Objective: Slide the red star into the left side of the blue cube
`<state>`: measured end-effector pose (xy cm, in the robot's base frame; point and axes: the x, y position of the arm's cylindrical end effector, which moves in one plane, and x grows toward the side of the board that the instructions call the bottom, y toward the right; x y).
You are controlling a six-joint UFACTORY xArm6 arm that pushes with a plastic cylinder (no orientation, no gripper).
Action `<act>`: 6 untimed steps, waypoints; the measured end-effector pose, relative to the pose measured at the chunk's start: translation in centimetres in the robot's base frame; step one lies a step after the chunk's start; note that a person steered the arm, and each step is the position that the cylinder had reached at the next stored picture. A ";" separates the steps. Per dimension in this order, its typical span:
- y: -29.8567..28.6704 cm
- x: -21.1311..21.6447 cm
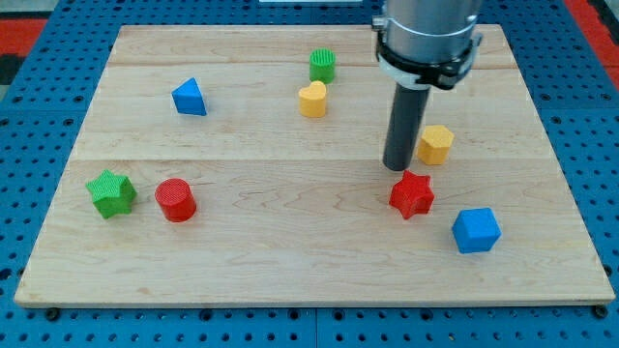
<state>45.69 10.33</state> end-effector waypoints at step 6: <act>-4.3 4.3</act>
